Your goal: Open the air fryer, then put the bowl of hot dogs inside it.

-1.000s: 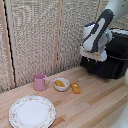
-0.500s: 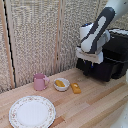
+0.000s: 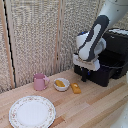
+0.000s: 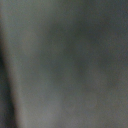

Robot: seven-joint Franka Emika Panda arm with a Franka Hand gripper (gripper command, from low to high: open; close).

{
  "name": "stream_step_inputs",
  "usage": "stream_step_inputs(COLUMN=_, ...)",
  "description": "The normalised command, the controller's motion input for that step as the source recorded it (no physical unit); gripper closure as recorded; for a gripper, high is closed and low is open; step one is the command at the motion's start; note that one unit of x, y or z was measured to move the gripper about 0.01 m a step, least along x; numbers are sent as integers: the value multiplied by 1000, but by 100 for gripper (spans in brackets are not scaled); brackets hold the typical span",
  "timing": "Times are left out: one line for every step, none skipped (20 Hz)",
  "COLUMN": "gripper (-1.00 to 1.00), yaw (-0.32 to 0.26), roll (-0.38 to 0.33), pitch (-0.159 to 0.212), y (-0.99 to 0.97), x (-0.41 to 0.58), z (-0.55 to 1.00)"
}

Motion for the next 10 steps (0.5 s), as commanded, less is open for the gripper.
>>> stream_step_inputs(gripper=100, yaw=16, roll=1, pitch=-7, y=0, x=0, z=0)
stream_step_inputs(gripper=-100, yaw=0, roll=2, pitch=-31, y=9, x=0, z=34)
stream_step_inputs(gripper=-100, yaw=-3, roll=4, pitch=-30, y=34, x=0, z=143)
stream_step_inputs(gripper=-100, yaw=-30, roll=0, pitch=-13, y=46, x=6, z=209)
stream_step_inputs(gripper=-100, yaw=-28, roll=9, pitch=0, y=0, x=0, z=334)
stream_step_inputs(gripper=-100, yaw=-20, roll=0, pitch=0, y=83, x=0, z=497)
stream_step_inputs(gripper=-100, yaw=-20, roll=0, pitch=0, y=80, x=20, z=566)
stream_step_inputs(gripper=-100, yaw=-12, roll=-9, pitch=0, y=126, x=0, z=629)
stream_step_inputs(gripper=-100, yaw=0, roll=-43, pitch=0, y=74, x=0, z=709)
stream_step_inputs(gripper=-100, yaw=-2, roll=-42, pitch=0, y=66, x=0, z=694)
